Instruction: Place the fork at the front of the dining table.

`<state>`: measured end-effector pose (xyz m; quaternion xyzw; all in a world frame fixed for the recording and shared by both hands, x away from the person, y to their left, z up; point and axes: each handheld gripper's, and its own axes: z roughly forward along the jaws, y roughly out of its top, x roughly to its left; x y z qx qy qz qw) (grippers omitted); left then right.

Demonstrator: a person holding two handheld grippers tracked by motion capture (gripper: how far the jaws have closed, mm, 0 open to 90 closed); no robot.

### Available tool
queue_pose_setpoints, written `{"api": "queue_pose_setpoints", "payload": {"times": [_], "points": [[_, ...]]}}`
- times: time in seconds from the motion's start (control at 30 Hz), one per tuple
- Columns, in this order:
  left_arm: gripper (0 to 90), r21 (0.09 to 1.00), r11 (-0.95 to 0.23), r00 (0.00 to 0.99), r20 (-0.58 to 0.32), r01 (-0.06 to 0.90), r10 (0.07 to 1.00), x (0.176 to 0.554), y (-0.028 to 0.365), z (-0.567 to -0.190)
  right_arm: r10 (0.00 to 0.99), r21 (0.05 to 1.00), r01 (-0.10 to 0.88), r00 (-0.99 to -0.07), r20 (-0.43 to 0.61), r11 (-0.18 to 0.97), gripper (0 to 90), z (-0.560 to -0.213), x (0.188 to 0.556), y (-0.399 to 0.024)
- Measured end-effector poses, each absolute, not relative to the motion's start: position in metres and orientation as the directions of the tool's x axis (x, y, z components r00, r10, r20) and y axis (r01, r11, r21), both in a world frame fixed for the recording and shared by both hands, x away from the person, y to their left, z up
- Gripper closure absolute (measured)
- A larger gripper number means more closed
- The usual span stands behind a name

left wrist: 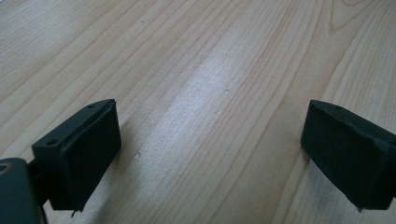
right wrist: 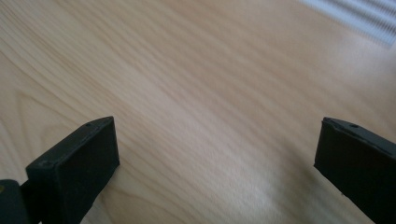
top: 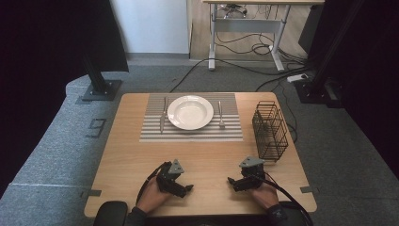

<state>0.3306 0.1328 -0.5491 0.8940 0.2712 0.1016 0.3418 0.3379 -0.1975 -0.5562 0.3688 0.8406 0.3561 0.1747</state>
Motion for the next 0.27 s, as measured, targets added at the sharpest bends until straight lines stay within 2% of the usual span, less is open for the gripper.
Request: {"api": "queue_pose_setpoints", "payload": {"times": [0.27], "points": [[4.3,0.666,-0.619,0.832,-0.004,0.416,0.555,0.3308,0.1326,-0.5492,0.744,0.714,0.525,-0.668,0.008,0.463,0.0,-0.5569,0.3406,-0.2007]]}}
